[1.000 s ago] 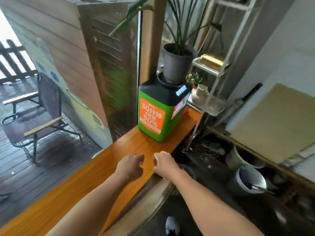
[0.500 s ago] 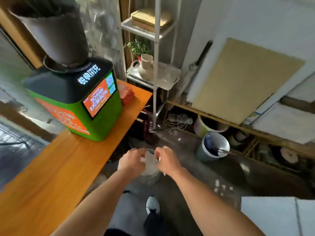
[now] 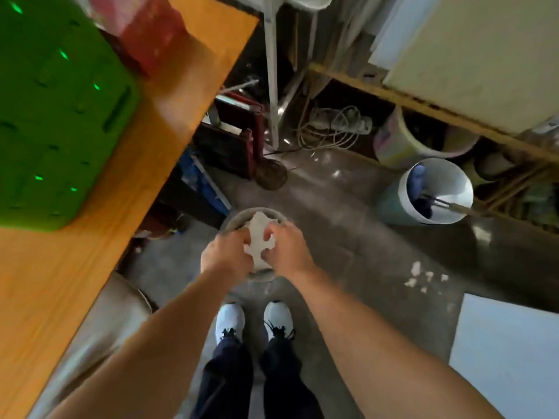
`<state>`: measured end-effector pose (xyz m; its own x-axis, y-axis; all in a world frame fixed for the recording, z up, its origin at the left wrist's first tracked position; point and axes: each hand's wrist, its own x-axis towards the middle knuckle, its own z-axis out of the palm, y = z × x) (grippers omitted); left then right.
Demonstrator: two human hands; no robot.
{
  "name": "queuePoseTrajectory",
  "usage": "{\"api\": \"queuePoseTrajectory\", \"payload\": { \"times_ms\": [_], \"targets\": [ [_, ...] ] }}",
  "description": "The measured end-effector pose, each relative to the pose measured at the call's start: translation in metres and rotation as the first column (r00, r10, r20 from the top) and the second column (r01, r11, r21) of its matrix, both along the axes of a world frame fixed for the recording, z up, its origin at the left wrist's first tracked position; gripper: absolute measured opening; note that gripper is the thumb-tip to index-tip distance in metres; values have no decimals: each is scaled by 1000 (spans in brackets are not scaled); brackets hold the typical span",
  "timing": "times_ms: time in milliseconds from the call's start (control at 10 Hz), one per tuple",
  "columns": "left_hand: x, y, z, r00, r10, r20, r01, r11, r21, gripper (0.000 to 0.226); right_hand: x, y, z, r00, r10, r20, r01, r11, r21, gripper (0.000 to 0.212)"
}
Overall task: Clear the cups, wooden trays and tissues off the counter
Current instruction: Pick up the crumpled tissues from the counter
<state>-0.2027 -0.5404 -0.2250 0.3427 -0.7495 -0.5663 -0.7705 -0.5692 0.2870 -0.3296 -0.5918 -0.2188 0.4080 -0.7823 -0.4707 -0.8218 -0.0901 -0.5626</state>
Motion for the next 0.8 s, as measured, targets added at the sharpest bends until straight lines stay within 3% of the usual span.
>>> {"api": "queuePoseTrajectory", "payload": {
  "times_ms": [100, 300, 400, 600, 800],
  "targets": [
    [17, -10, -75, 999, -25, 26, 24, 998, 52, 27, 7, -9, -76, 996, -81, 24, 80, 996, 29, 29],
    [26, -16, -210, 985, -149, 87, 136, 981, 141, 19, 15, 0, -212, 998, -46, 31, 44, 996, 83, 36],
    [27, -19, -253, 981, -188, 38, 185, 980, 76, 20, 11, 3, -254, 999, -38, 24, 36, 995, 96, 44],
    [14, -22, -287, 977, -213, -7, 212, 970, 120, 39, 5, -1, -280, 995, -88, 39, 77, 971, 228, 75],
    [33, -15, -256, 985, 13, -173, 12, 989, 146, 56, -14, -15, -252, 998, -66, -19, 68, 968, 242, 63]
  ]
}}
